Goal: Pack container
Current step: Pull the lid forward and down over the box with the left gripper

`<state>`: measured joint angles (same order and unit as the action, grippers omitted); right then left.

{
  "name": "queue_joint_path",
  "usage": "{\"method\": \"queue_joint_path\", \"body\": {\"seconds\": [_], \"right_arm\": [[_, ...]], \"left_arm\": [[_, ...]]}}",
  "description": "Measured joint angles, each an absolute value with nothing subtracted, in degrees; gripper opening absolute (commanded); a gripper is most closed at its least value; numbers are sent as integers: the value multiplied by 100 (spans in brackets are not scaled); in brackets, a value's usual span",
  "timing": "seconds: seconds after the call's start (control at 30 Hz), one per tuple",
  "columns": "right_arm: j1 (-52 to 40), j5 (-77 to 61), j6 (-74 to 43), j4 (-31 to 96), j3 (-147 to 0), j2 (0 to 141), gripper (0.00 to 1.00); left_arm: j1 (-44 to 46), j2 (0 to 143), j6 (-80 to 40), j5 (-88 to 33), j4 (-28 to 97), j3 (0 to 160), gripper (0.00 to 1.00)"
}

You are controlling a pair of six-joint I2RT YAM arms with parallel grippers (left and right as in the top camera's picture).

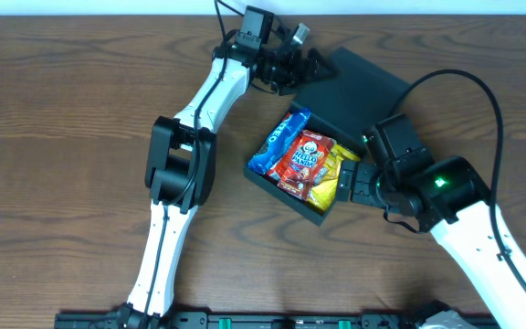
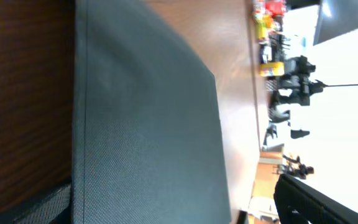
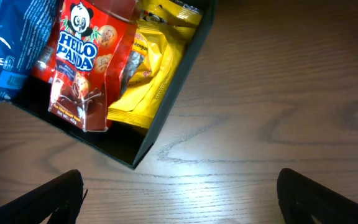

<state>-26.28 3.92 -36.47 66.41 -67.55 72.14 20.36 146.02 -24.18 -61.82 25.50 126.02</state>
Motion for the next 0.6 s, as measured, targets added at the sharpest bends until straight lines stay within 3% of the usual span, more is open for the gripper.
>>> {"method": "queue_joint_path", "body": {"seconds": [0.6], "right_arm": [[-2628,628,-3649,6639,-6755,7214,99]], "left_arm": [[2029,14665,-2770,-7839,974,12597,95]]}}
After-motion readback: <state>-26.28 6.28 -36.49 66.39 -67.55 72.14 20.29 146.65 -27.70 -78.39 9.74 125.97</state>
